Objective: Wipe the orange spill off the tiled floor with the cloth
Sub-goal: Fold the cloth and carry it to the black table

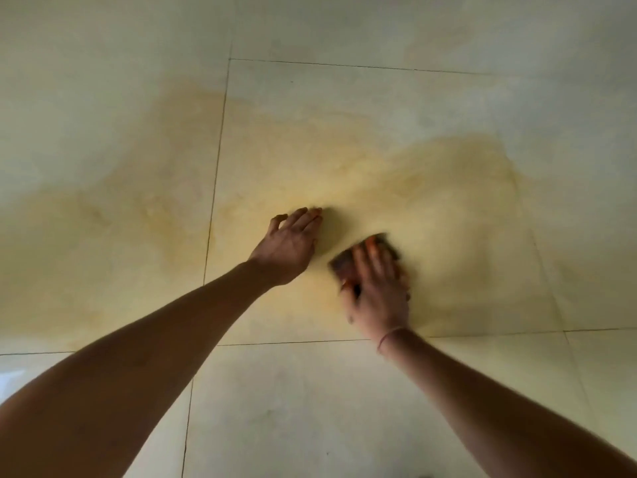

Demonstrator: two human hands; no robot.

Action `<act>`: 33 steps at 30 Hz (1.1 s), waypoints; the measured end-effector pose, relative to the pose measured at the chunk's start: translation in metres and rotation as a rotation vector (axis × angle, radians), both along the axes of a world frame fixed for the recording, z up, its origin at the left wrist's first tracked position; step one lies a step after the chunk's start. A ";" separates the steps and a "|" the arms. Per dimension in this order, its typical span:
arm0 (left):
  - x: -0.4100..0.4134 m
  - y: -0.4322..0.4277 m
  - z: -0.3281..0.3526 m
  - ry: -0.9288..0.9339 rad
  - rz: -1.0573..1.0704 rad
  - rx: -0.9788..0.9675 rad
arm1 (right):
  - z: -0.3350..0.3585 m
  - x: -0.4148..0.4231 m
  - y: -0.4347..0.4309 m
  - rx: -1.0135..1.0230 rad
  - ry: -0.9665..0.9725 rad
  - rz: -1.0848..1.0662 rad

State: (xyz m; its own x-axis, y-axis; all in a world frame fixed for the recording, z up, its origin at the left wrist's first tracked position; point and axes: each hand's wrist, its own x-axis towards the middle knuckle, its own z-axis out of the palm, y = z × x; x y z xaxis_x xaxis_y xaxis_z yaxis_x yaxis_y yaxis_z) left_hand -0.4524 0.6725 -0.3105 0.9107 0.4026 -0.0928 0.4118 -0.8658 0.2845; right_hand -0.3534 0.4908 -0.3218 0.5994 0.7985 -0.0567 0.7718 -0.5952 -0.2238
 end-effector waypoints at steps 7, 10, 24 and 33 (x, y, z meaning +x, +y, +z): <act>-0.063 -0.079 0.036 -0.006 0.429 -0.253 | 0.035 -0.117 -0.099 -0.094 0.272 0.467; -0.115 -0.145 0.075 0.204 0.442 -0.328 | 0.079 -0.129 -0.120 -0.284 0.634 0.185; -0.131 -0.255 0.548 0.092 0.693 -1.175 | 0.562 -0.118 -0.186 0.058 1.481 -0.598; -0.146 -0.327 0.797 -0.264 0.789 -0.947 | 0.807 -0.098 -0.258 0.277 1.580 -0.262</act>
State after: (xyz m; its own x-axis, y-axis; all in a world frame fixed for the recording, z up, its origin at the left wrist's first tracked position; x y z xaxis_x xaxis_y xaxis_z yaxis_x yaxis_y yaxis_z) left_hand -0.5980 0.3455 0.4862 0.4882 0.7193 -0.4943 0.5587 0.1776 0.8101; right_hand -0.4516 0.2325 0.4857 0.2000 0.7795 -0.5936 -0.4293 -0.4749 -0.7682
